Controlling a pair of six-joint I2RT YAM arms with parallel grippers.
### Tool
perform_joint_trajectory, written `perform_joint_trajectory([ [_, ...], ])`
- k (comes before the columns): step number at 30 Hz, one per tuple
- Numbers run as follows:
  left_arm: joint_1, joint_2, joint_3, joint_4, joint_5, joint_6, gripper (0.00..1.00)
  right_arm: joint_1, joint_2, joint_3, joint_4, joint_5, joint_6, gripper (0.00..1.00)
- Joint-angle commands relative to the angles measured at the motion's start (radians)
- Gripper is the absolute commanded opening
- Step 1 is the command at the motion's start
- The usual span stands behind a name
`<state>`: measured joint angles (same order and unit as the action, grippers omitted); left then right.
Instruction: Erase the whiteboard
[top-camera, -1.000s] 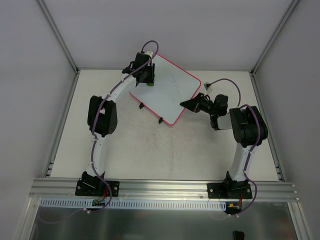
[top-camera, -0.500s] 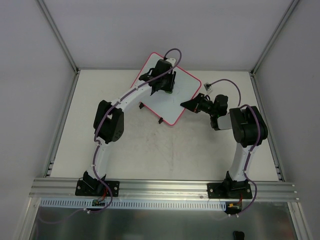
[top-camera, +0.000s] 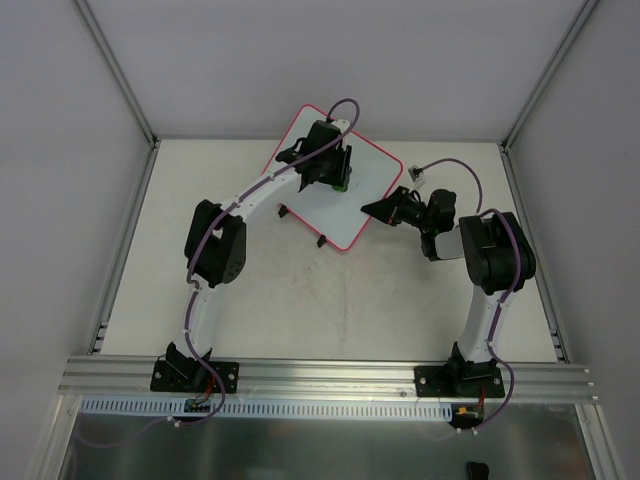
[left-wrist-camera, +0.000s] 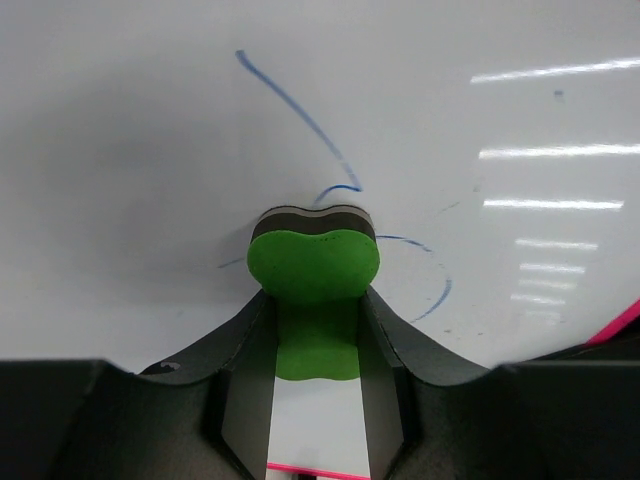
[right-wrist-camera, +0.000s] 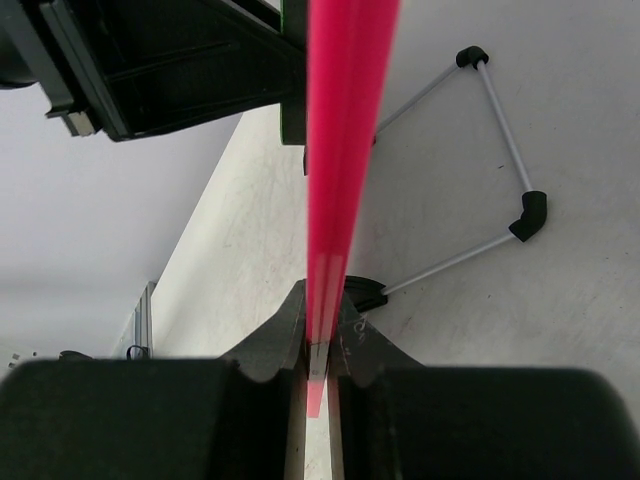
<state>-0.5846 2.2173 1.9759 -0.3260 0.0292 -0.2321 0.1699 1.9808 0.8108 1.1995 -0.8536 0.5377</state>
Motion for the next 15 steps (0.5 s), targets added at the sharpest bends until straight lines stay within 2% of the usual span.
perform_joint_trajectory([
  [1, 0.068, 0.113, -0.087, -0.058, 0.006, -0.018, 0.00, 0.042, -0.068, 0.005, 0.325, -0.179, -0.085, 0.00],
  [8, 0.100, 0.119, -0.081, -0.059, -0.008, 0.005, 0.00, 0.043, -0.066, 0.005, 0.325, -0.179, -0.082, 0.00],
  [15, 0.043, 0.121, -0.089, -0.058, -0.002, -0.001, 0.00, 0.043, -0.063, 0.007, 0.325, -0.179, -0.082, 0.00],
])
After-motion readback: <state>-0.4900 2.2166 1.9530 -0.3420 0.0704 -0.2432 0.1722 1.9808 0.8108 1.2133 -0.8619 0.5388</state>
